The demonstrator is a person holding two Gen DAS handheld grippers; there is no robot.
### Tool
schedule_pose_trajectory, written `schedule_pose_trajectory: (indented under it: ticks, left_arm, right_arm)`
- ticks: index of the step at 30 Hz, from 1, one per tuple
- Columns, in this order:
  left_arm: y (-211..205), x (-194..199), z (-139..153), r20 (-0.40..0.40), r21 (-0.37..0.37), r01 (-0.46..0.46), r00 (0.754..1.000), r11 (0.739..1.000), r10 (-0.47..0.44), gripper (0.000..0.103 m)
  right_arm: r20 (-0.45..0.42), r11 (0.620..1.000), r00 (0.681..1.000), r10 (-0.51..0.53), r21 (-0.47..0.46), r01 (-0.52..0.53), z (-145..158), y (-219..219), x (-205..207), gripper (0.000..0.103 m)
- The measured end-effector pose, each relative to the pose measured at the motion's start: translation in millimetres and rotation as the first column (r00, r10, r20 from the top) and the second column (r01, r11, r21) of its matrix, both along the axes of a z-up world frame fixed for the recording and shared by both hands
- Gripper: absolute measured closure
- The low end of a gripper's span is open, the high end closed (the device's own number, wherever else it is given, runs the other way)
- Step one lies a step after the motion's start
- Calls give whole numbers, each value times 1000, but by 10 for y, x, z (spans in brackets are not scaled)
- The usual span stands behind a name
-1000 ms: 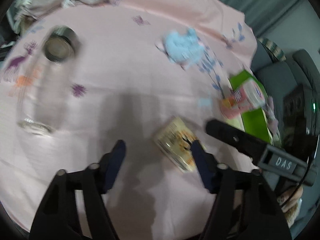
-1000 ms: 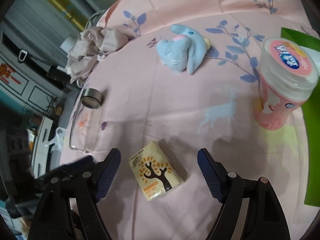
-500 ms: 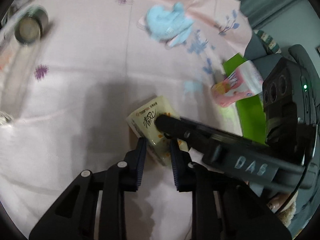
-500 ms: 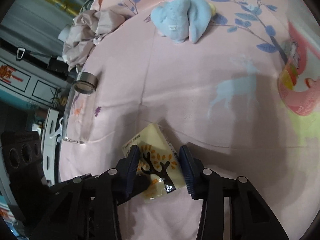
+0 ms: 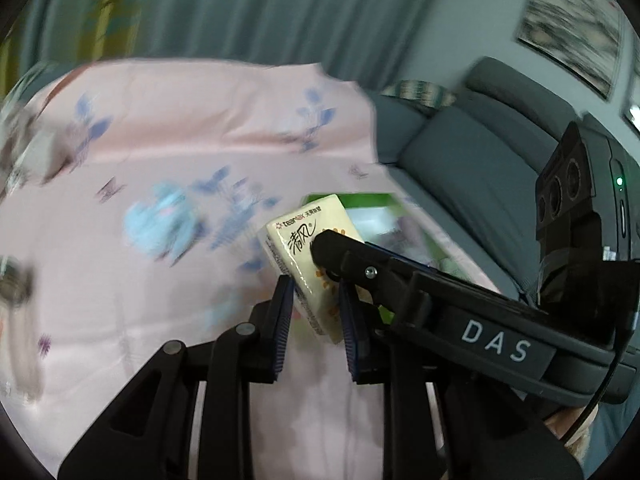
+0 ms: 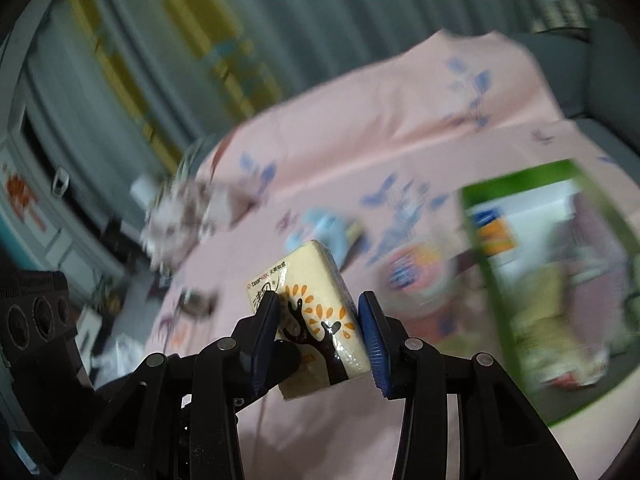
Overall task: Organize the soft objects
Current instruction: 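Carry the yellow packet over the green box with the right gripper, then open the right gripper to drop the packet into the box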
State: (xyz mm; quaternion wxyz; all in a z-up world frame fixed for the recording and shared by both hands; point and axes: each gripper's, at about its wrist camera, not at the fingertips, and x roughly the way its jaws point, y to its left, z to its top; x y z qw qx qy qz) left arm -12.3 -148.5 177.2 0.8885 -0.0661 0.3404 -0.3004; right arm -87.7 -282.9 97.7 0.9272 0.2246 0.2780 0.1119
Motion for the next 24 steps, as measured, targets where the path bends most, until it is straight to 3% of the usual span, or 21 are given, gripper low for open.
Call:
schedule_pose_trajectory:
  ticks: [4,10,19,24]
  left_arm:
    - [-591,81,78,49,36,110,993,993,-112,83]
    - [-1239,319,-108,-13,92,173,985,981,-173,83]
    - [-1584,593,-487,-155,53,245,960,968,-234,83]
    - [-1599,557,-500,-153,48,251,958,967,-241,79]
  right_arm:
    - [42,988,989,-140,76,137,12,-631,-130,59]
    - [-24,949,964,-265,172,265,-256,-1261,-122,59]
    - [-155,901,916,-370,181,395,-619,-1619,9,59]
    - [-174,894,903,-392,159,418,-673,-1639,60,59]
